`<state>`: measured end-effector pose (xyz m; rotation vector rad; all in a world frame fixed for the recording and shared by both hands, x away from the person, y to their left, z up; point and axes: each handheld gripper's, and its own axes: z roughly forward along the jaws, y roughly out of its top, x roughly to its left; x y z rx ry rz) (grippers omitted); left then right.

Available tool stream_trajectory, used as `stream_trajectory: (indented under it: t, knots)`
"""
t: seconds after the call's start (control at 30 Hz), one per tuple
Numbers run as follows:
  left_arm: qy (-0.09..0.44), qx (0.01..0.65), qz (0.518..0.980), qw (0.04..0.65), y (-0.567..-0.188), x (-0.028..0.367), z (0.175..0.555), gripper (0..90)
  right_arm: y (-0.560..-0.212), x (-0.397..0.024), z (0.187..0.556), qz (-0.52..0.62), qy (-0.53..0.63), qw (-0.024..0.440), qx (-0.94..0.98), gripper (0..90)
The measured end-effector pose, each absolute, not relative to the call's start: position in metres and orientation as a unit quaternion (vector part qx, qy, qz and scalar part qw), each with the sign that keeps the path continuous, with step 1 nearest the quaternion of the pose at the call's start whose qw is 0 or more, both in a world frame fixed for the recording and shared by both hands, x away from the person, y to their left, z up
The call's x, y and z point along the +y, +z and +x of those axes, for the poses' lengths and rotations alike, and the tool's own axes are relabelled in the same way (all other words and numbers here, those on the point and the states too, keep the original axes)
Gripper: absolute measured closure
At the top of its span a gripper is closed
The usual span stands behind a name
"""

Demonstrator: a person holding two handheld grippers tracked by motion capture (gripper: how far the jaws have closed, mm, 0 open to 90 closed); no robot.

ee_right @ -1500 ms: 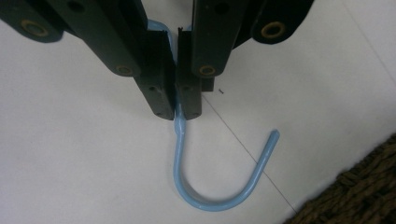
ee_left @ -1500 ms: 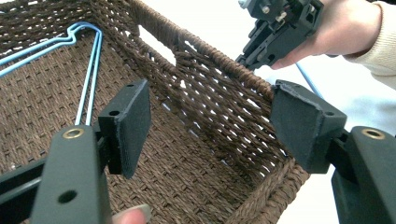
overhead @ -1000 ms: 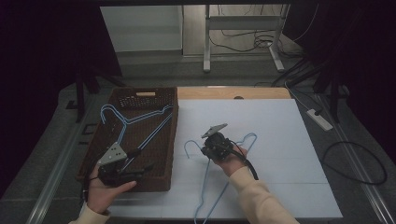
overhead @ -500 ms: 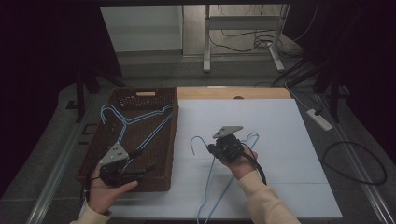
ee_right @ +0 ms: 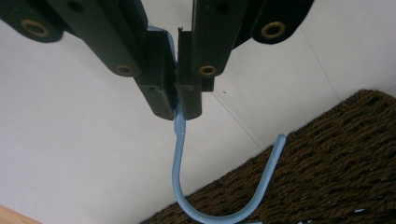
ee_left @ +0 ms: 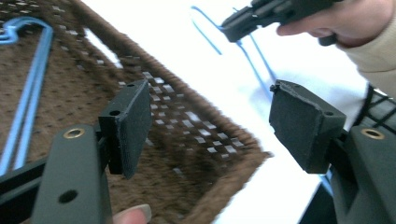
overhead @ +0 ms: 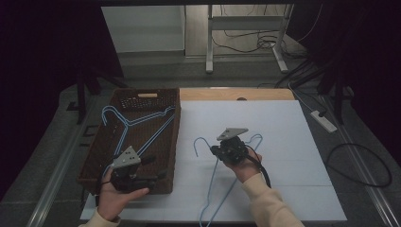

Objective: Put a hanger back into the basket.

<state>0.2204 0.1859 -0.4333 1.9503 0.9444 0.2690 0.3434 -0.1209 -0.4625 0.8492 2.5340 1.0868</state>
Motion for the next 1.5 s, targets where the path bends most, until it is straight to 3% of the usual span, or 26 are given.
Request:
stream_trajectory:
  t: [0.87, 1.1, 1.5]
  knots:
    - [0.056, 0.347, 0.834, 0.424, -0.450, 0.102, 0.227, 30.9, -0.457, -0.122, 0.339, 0.289, 0.385, 0.137, 0.865, 85.9]
    - [0.088, 0.334, 0.856, 0.386, -0.456, 0.079, 0.229, 31.1, -0.456, -0.124, 0.337, 0.288, 0.391, 0.142, 0.863, 85.9]
    - [0.063, 0.331, 0.866, 0.369, -0.464, 0.056, 0.234, 30.2, -0.455, -0.127, 0.335, 0.289, 0.398, 0.143, 0.859, 85.9]
